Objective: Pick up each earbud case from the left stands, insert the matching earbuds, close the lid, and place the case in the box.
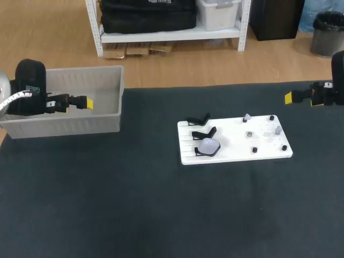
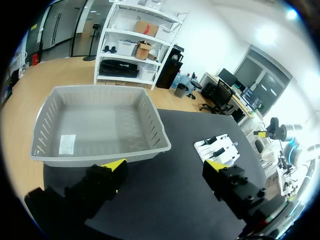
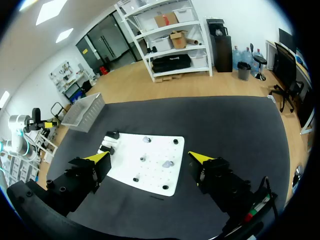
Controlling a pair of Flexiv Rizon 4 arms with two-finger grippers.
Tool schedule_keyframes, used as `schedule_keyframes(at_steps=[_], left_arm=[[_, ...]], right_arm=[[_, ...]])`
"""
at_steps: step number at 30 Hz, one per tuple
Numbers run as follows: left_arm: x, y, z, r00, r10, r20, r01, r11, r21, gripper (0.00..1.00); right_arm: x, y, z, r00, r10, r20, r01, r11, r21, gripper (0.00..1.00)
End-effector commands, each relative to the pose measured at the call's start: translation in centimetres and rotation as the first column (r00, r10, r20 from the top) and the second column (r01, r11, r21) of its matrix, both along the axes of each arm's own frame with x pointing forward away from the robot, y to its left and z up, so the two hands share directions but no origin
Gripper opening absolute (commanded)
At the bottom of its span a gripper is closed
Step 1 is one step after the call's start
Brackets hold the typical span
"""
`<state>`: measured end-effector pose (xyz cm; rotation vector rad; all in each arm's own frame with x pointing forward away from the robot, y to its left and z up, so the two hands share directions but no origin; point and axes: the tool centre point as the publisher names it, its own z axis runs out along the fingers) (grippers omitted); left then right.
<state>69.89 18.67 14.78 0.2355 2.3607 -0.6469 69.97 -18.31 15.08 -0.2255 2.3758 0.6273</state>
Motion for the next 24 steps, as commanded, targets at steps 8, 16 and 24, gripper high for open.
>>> schedule_keyframes(at_steps=[8,16,24], left_arm=[[0.1,-0.2,0.2,1.000,0.005,-0.010,-0.005,1.000,0.011,1.00],[0.1,-0.5,0.7,0.996,-0.048,0.075,0.048,0.999,0.001,1.00],[-1.0,-2.3,3.4,0.603,-0.583,0.544,0.622,0.771,0.138,1.00]], right_arm=[[0.0,-0.1,0.0,1.000,0.003,0.001,-0.003,1.000,0.002,1.00],[0.0,-0.1,0.0,1.000,0.003,0.001,-0.003,1.000,0.002,1.00],[0.0,-0.1,0.0,1.000,0.003,0.001,-0.003,1.000,0.002,1.00]])
